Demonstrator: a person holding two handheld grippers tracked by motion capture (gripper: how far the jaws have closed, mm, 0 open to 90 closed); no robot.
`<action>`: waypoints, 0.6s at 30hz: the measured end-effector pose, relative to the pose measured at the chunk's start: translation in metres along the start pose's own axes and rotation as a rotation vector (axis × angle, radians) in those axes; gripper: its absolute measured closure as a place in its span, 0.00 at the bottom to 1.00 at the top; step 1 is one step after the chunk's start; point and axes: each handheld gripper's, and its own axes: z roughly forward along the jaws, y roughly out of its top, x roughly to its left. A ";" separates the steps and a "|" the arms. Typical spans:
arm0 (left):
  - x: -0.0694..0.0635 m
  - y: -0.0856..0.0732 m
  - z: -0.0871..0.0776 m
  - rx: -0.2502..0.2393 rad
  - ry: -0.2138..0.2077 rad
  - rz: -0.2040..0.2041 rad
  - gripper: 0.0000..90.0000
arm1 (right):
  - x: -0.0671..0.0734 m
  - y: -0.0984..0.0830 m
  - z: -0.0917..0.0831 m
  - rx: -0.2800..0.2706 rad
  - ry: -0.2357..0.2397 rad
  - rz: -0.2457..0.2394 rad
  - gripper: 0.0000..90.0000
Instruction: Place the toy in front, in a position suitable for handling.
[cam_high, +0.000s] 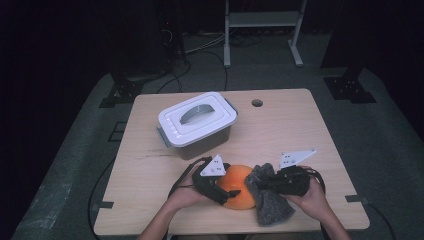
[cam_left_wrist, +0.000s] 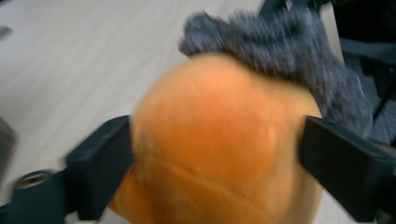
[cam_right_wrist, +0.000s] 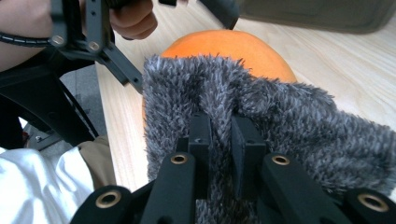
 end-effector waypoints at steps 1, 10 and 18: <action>-0.001 -0.001 0.000 0.000 0.001 0.000 0.17 | -0.001 -0.001 -0.001 0.001 0.002 0.006 0.88; -0.002 -0.006 -0.003 0.012 0.006 0.001 0.18 | -0.021 -0.018 -0.009 0.043 -0.032 0.099 0.88; -0.008 -0.005 0.001 0.004 0.010 0.030 0.17 | 0.002 0.007 -0.009 -0.052 -0.021 0.029 0.88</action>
